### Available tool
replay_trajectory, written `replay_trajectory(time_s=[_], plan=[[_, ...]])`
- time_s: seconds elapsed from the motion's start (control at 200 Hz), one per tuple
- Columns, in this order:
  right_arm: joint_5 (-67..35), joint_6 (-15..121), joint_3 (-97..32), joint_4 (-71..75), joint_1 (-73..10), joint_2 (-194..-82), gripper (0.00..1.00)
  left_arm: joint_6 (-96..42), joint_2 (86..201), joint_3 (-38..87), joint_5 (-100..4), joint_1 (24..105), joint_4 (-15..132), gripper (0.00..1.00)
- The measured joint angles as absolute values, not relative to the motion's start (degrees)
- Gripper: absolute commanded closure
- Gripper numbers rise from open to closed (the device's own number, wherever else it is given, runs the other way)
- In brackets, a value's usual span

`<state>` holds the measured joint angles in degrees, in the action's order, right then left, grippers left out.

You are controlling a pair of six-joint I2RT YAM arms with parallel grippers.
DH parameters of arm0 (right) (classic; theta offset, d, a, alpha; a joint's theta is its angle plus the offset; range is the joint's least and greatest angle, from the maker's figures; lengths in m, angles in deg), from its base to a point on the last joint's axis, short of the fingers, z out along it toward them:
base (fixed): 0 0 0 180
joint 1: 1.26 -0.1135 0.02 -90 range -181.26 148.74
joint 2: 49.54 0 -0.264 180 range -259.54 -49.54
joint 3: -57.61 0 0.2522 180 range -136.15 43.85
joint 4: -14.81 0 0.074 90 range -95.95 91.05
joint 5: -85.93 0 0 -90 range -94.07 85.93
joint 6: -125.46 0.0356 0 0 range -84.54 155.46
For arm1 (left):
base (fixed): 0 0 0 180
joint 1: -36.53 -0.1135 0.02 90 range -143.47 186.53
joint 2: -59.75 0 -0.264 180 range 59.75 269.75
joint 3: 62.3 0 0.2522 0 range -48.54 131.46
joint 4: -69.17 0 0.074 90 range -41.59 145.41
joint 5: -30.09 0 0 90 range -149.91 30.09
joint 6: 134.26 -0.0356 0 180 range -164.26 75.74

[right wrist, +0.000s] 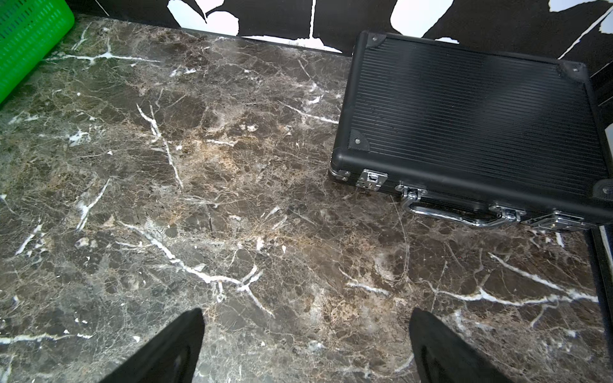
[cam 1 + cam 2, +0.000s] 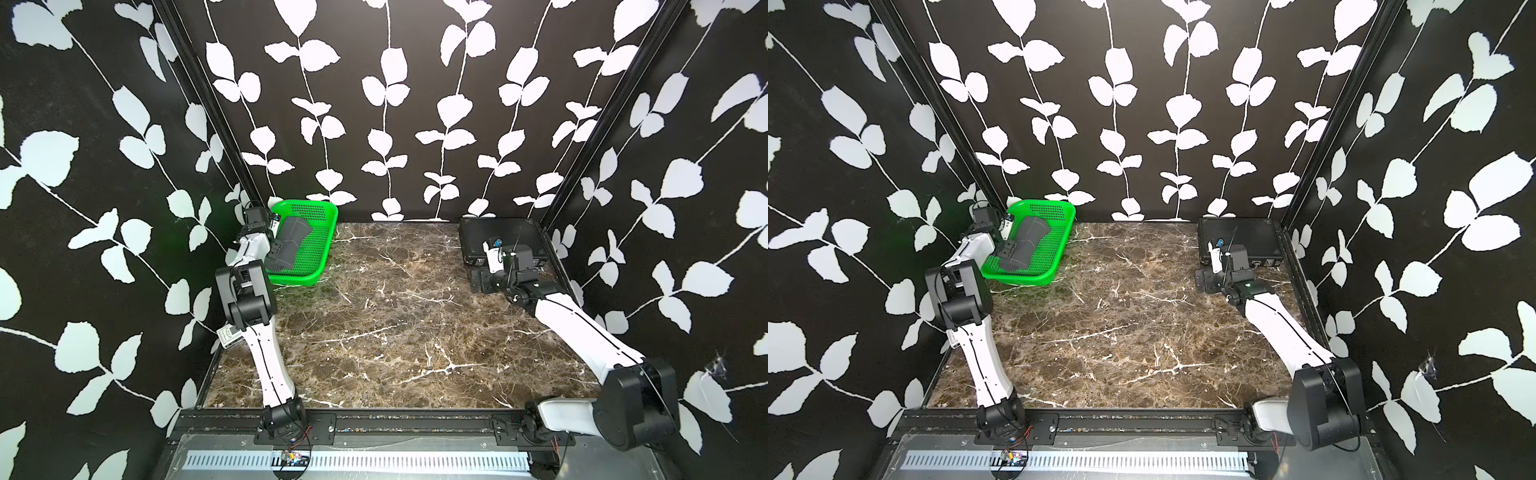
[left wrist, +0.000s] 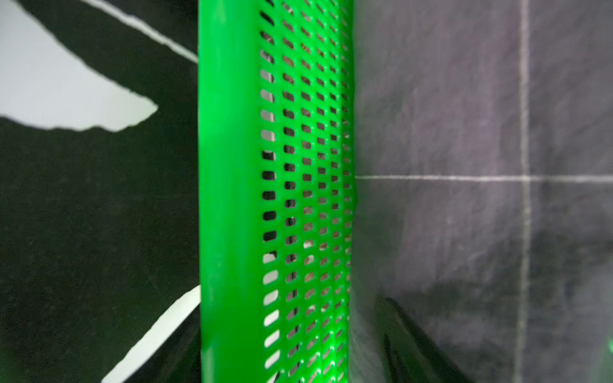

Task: Roll up the pillowcase
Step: Move the bin to the center of the board, then reset both arms

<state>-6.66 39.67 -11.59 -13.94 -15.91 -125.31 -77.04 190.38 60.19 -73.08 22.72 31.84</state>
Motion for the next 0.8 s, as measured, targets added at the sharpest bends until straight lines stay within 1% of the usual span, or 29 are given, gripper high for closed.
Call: replay_trajectory(time_s=[0.275, 0.415, 0.505, 0.61, 0.71, 0.8], plan=[[-6.9, 39.7, -11.6, -12.9, -15.9, -125.3, 0.01, -79.0, 189.4, 59.9, -76.4, 22.9, 33.0, 0.26], [-7.3, 39.7, -11.5, -12.8, -15.9, -124.9, 0.00, -78.7, 185.1, 59.5, -77.2, 23.0, 32.5, 0.26], [-7.5, 39.7, -11.5, -12.4, -15.9, -124.2, 0.01, -77.8, 178.4, 55.9, -77.2, 23.2, 32.4, 0.26], [-7.7, 39.3, -10.4, -10.7, -15.8, -122.8, 0.01, -75.4, 167.7, 49.5, -75.5, 24.2, 31.3, 0.25], [-9.0, 38.7, -7.9, -8.0, -14.8, -121.3, 0.01, -72.2, 155.9, 40.0, -73.0, 26.8, 31.8, 0.25], [-10.5, 38.4, -3.8, -4.3, -12.2, -119.7, 0.01, -68.7, 146.7, 30.8, -70.5, 30.6, 32.6, 0.25]])
